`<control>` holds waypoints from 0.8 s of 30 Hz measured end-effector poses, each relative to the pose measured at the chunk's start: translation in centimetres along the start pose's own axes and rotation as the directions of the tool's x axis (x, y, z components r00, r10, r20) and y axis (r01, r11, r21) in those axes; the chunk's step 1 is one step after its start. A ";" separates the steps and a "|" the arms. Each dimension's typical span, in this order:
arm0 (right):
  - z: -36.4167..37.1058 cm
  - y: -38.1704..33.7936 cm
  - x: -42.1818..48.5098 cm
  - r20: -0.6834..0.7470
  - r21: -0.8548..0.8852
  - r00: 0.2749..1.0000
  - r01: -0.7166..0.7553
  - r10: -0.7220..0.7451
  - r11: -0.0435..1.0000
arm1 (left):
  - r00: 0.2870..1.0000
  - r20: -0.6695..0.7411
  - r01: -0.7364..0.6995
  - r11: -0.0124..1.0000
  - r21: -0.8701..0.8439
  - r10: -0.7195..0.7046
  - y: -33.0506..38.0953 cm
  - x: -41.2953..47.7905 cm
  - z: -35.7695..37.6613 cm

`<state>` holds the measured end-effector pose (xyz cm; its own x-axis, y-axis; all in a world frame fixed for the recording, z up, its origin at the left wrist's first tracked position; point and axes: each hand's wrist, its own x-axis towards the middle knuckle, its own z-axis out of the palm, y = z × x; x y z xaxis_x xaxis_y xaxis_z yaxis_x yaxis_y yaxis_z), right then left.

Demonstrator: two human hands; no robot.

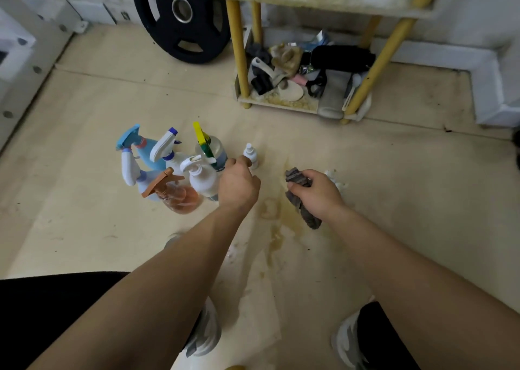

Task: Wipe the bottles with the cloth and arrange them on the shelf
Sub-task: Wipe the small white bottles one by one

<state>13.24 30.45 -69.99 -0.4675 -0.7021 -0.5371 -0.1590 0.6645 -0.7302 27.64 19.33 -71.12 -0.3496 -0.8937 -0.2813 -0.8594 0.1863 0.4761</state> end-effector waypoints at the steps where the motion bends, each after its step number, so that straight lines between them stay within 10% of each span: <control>1: -0.4 0.0 -0.4 0.002 -0.015 1.000 0.003 -0.002 1.000 | 1.000 0.017 -0.006 1.000 0.015 0.006 0.6 -0.4 -0.1; 8: -4.1 3.3 -3.8 -0.006 -0.084 0.999 -0.039 0.039 0.996 | 0.950 0.310 -0.060 0.996 0.064 0.038 4.3 -2.0 1.8; 24: -8.2 14.2 -1.8 -0.089 0.033 0.964 -0.248 0.250 0.968 | 0.934 0.252 -0.226 0.966 -0.125 0.252 9.0 2.8 11.6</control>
<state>4.71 43.26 -75.89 -0.5677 -0.4880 -0.6630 -0.0092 0.8091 -0.5876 14.59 23.18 -77.28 -0.6370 -0.6854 -0.3528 -0.7041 0.3312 0.6281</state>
